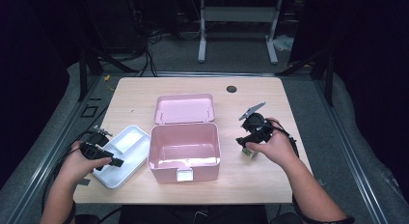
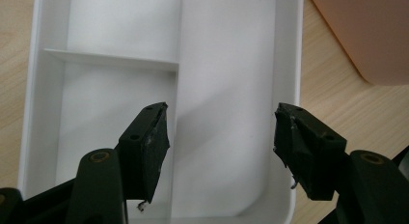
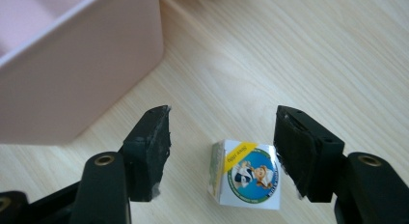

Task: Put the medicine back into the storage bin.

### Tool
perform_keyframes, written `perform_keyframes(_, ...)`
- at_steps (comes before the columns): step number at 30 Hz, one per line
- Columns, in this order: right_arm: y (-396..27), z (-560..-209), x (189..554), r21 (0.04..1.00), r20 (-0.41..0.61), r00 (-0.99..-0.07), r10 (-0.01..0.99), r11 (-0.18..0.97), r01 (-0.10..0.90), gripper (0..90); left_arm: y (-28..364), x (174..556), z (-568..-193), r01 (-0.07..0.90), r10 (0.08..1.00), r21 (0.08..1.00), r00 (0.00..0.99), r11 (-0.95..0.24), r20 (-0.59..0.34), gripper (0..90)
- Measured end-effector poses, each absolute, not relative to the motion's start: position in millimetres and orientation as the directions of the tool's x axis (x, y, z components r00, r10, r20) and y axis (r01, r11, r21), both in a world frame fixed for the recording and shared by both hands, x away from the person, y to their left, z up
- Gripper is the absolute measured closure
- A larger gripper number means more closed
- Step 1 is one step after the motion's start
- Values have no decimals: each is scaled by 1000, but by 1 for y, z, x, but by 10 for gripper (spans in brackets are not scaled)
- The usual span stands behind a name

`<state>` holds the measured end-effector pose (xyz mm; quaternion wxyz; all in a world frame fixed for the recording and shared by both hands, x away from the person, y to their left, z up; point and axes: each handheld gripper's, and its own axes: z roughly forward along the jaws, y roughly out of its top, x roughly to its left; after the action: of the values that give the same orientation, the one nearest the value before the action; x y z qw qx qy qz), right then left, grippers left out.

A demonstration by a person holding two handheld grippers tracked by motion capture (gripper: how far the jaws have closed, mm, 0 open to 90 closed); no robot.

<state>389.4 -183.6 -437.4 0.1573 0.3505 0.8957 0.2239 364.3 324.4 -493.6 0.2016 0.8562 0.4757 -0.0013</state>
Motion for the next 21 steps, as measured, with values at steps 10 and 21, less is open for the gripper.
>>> perform_keyframes(10, -180, -443, 405, 367, -151, -708, 690, 704, 608, 359, 324, 363, -493, 815, 814, 333, 550, -474, -189, 363)
perform_keyframes(21, -186, -450, 415, 308, -146, -692, 706, 698, 647, 383, 322, 363, -493, 818, 814, 321, 549, -477, -190, 364)
